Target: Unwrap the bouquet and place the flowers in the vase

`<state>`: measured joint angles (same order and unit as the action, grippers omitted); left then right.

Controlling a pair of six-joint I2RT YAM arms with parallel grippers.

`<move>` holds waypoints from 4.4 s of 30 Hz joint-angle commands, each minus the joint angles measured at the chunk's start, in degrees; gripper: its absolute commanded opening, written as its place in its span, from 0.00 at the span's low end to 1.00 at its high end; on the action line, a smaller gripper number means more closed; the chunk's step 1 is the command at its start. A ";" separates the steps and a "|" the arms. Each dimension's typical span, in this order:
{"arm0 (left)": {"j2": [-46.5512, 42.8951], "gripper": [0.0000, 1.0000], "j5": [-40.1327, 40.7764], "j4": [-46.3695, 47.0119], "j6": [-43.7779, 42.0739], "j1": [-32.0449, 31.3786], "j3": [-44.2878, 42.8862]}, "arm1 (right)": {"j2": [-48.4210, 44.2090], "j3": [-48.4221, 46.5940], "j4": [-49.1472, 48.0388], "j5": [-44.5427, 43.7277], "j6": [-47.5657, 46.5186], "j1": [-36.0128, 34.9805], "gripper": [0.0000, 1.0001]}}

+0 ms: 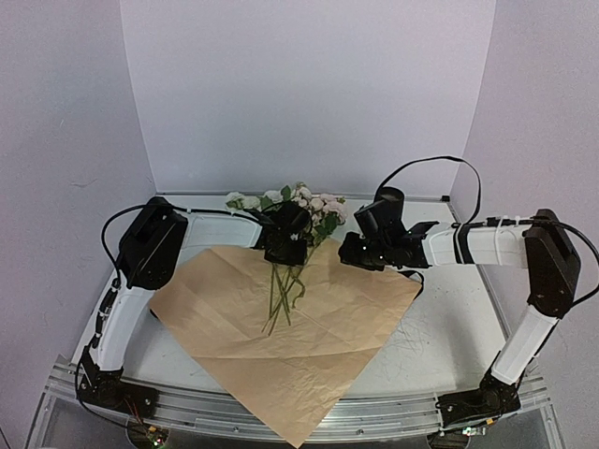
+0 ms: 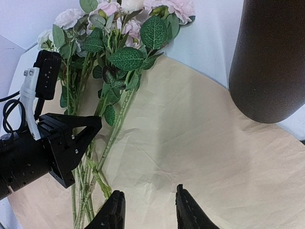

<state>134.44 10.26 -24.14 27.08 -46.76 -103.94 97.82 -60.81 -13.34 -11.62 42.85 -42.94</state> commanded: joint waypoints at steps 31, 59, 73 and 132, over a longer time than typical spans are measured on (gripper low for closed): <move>-50.13 0.00 -4.14 24.15 -2.31 0.36 34.61 | -9.02 -4.63 -9.84 24.36 -7.90 -0.22 0.47; -57.12 0.00 -21.64 37.19 -3.97 0.36 43.73 | -10.00 -7.94 -21.57 38.30 -1.73 -0.22 0.80; -58.81 0.00 -28.63 42.72 -1.31 0.27 45.45 | -7.16 -9.76 -31.23 41.40 2.82 -1.74 0.62; -56.28 0.86 -25.11 42.44 -2.62 0.36 47.51 | -21.34 -18.34 -7.98 -10.33 -36.50 -2.07 0.00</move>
<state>79.61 -16.16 17.80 25.28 -46.54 -55.79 79.01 -73.49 -19.68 -10.40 17.00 -45.14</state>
